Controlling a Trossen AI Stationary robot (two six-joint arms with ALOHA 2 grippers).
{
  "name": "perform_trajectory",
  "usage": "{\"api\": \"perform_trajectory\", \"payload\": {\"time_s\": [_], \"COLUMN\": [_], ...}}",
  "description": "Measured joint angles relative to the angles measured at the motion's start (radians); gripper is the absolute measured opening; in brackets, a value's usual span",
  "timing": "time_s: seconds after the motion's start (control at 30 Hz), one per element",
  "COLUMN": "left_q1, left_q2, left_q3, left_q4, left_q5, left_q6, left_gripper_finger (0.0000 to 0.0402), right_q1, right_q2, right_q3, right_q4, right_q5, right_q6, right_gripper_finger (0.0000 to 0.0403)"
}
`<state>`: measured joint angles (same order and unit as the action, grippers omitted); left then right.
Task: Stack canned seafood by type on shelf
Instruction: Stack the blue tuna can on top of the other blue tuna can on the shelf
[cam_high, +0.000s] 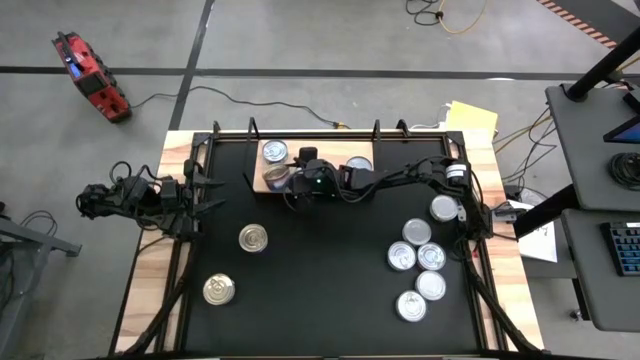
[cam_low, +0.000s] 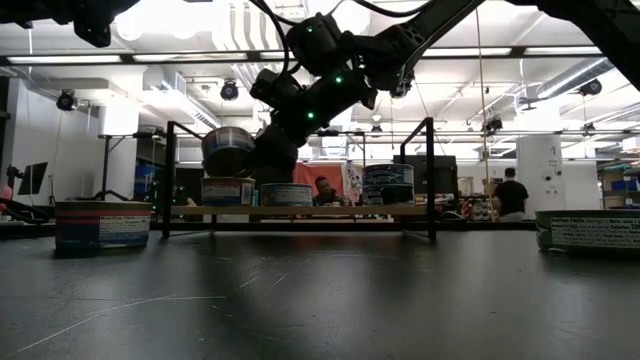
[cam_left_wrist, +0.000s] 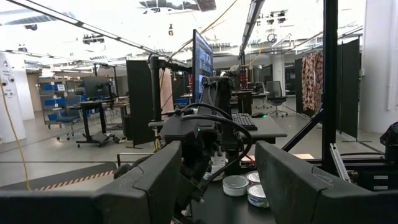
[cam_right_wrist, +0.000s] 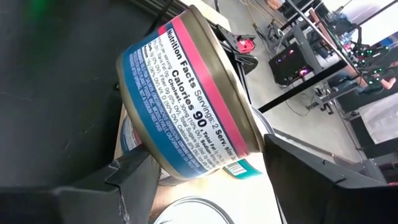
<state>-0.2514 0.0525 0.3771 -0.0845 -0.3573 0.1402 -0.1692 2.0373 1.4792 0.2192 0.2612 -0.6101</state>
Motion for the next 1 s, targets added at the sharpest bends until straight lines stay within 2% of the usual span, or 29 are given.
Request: {"api": "perform_trajectory", "payload": {"time_s": [0.57,1.0], "left_q1": [0.000,0.000], "left_q2": [0.000,0.000], "left_q3": [0.000,0.000], "left_q4": [0.001,0.001], "left_q5": [0.000,0.000], "left_q6": [0.000,0.000], "left_gripper_finger": [0.0190,0.0190], "right_q1": [-0.030,-0.030], "right_q2": [0.000,0.000], "right_q3": [0.000,0.000], "right_q4": [0.005,-0.041], "right_q5": [0.001,-0.001], "right_q6": [0.014,0.035], "right_gripper_finger": [0.0237,0.0279]}}
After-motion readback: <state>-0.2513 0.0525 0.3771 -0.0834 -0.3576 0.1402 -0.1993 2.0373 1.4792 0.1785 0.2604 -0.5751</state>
